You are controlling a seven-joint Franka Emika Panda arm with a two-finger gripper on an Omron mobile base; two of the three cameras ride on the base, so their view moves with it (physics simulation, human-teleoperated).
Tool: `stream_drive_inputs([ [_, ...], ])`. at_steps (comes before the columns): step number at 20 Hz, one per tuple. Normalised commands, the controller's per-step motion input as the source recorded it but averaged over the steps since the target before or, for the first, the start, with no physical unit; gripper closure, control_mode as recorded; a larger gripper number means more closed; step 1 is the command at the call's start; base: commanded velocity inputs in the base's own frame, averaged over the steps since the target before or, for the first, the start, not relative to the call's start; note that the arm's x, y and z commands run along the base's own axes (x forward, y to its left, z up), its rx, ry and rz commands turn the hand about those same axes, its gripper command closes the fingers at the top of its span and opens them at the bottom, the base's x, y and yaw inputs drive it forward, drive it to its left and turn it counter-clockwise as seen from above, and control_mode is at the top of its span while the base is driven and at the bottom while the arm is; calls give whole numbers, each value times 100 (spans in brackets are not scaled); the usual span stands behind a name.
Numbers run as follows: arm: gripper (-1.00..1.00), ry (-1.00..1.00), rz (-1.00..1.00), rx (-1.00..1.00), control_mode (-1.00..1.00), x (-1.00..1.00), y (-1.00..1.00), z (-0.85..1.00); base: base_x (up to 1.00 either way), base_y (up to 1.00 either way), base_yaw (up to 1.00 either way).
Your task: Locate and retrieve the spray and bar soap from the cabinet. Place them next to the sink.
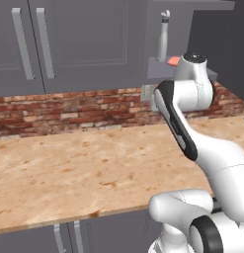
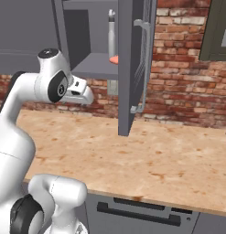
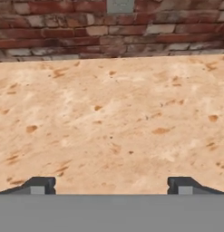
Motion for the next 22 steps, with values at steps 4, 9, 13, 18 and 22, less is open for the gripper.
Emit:
stream_drive_inputs([
  [4,-100,-23,-13,-4,-100,9,-20,24,0,0,0],
  [9,-100,-9,-3,-2,-100,10,-19,49,0,0,0],
  [13,-100,-2,0,0,-100,0,-8,60,0,0,0],
  [18,-100,-10,7,0,-100,-7,-3,58,0,0,0],
  [22,-100,-22,0,0,-100,18,-13,31,0,0,0],
])
